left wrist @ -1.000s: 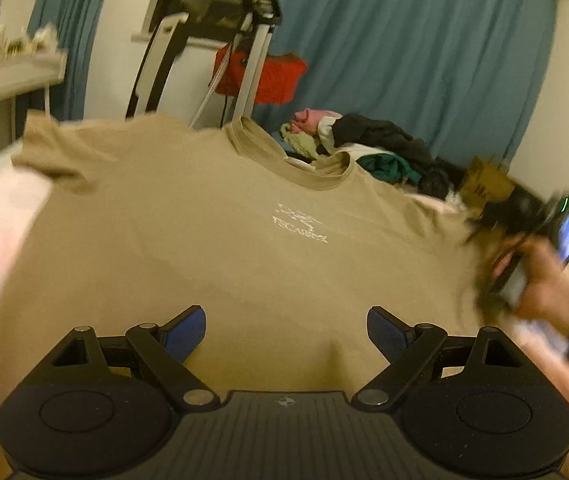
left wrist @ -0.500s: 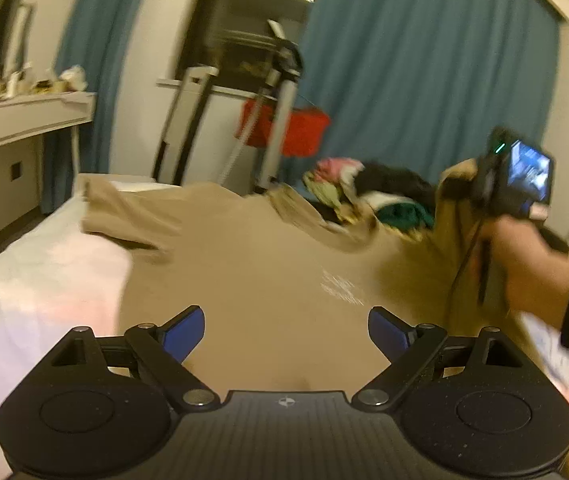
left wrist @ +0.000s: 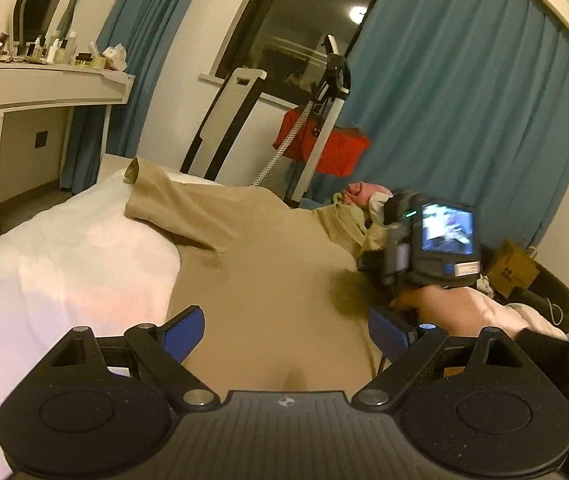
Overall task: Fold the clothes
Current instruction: 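Grasp the shirt side with the right gripper and fold it over the chest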
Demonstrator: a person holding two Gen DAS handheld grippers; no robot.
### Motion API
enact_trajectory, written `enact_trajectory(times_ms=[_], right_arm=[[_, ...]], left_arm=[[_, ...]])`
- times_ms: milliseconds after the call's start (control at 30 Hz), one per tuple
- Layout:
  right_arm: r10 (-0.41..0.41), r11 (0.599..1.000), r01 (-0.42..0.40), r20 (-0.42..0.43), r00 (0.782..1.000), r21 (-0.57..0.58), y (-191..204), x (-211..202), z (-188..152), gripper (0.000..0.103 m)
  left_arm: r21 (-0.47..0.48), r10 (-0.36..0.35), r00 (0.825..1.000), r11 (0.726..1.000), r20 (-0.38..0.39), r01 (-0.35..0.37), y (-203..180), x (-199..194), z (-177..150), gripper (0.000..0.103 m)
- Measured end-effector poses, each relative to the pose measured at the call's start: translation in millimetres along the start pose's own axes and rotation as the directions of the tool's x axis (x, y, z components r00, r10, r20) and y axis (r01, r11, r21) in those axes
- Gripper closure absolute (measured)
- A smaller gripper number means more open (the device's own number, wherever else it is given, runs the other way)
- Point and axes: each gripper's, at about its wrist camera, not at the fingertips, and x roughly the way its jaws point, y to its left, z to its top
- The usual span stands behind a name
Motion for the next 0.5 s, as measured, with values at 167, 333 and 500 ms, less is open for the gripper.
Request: enact_trajectory(times_ms=[167, 333, 500], right_arm=[[0.126, 0.978, -0.135, 0.064, 0.990, 0.162, -27, -55, 8, 0.007], [0.177, 0.952, -0.203, 0.126, 0.976, 0.231, -63, -142, -4, 0.007], [0.192, 0.927, -0.234, 0.166, 0.967, 0.292, -106, -240, -51, 0.007]], left_arm=[[0.000, -0.020, 1.000, 1.000, -0.008, 0.020, -8, -1, -3, 0.012], [0.060, -0.017, 1.000, 0.998, 0.007, 0.017, -23, -11, -6, 0.012], [0.110, -0.045, 0.999, 0.993, -0.022, 0.047, -46, -22, -15, 0.012]])
